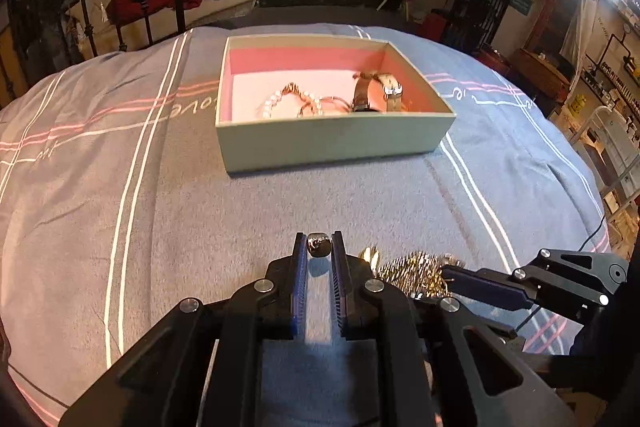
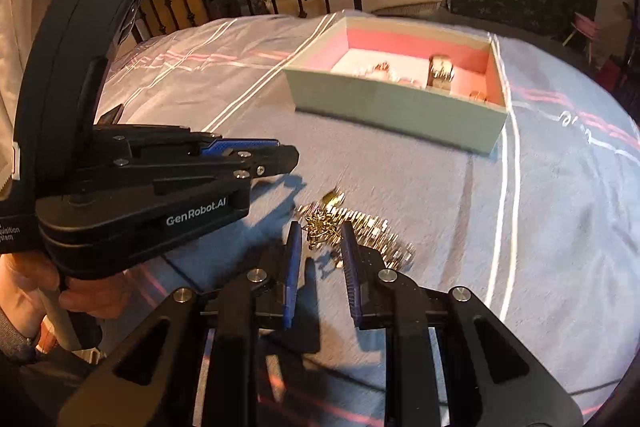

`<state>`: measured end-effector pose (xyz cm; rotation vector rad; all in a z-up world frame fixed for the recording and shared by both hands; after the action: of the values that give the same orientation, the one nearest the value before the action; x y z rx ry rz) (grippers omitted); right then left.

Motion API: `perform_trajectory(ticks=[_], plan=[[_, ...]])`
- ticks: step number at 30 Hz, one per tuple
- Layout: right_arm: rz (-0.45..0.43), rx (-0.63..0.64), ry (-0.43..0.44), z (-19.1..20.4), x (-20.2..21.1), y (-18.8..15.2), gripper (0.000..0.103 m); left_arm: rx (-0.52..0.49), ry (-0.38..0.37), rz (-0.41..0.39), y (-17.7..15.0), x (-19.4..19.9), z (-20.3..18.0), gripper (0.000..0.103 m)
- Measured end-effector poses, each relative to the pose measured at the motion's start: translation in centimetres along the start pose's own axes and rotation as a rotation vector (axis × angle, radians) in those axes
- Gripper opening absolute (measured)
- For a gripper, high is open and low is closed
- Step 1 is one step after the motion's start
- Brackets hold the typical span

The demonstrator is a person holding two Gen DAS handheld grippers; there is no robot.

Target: Organize jewelry

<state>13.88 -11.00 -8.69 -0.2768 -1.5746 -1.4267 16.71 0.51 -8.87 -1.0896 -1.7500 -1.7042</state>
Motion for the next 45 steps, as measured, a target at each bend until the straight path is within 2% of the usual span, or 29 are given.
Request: perform_trajectory(ticks=[3,7,11,14,18,28,45], plan=[[-0.049,0.024,-0.058,-1.7,0.0,3.4,0.021,-0.003,0.003,-0.044,3.6,0.2,-0.3,0.012],[-0.071,0.002,-0.104,-4.8,-1.3,8.5,0.021,0.026,0.02,-0.085,9.1,-0.2,-0.1,0.012],[-0.074,-0.039,-0.157,-7.5,-2.9,12.6,0.021,0.065,0.042,-0.069,13.7,-1.8,0.5,0.012],[-0.066,-0.062,-0.181,-8.8,-3.9,14.4,0.021,0.093,0.056,-0.048,15.6,-2.8,0.8,0.012],[-0.038,-0.061,-0.199,-9.5,-5.2,14.7,0.021,0.11,0.07,-0.024,16.1,-3.9,1.1,0.012],[-0.026,-0.053,-0.198,-9.7,-6.1,14.4,0.021,0.144,0.081,0.027,14.5,-5.4,1.8,0.012],[-0.025,-0.05,-0.208,-10.0,-6.1,14.2,0.021,0.153,0.041,0.029,14.8,-5.3,1.0,0.013]])
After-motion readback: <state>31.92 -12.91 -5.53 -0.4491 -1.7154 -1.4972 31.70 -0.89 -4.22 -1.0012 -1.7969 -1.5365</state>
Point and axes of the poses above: each gripper's, at about its wrist camera, not at the fingertips, and x roughly against the way its jaws point, z to its left, y to its top, the point moved 2 cm from there along -x, roughly the way its jaws point
